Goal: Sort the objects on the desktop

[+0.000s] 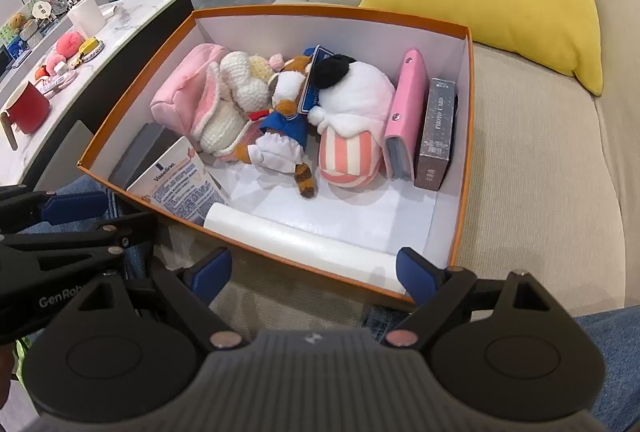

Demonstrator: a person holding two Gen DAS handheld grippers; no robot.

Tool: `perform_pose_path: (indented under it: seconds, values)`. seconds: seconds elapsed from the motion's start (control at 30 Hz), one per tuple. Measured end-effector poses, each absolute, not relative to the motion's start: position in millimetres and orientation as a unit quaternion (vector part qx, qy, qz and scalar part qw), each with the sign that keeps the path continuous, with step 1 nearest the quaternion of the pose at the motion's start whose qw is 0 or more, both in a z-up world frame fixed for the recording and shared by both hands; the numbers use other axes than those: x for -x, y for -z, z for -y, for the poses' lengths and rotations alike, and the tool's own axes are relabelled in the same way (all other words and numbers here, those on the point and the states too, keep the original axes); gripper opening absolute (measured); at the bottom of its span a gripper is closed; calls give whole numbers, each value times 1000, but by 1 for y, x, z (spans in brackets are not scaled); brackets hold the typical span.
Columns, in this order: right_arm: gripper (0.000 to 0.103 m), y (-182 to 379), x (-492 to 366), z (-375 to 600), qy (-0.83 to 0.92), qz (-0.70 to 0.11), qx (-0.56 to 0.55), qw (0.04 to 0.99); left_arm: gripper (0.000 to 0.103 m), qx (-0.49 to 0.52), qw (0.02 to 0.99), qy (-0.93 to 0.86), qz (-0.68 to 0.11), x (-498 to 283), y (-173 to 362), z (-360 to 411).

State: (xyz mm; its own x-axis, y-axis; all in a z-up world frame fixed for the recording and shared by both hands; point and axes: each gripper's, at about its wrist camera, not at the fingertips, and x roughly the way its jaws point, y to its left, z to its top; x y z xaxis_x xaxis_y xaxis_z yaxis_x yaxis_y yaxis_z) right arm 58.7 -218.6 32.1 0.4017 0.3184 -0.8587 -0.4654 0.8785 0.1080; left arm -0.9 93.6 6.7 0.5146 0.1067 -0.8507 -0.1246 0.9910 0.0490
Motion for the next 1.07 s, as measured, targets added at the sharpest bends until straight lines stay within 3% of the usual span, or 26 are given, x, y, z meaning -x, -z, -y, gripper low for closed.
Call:
perform_pose_path:
  seconds: [1.07]
  values:
    - [91, -32, -57, 220, -243, -488, 78, 835, 54, 4, 866, -82, -493, 2, -8, -90]
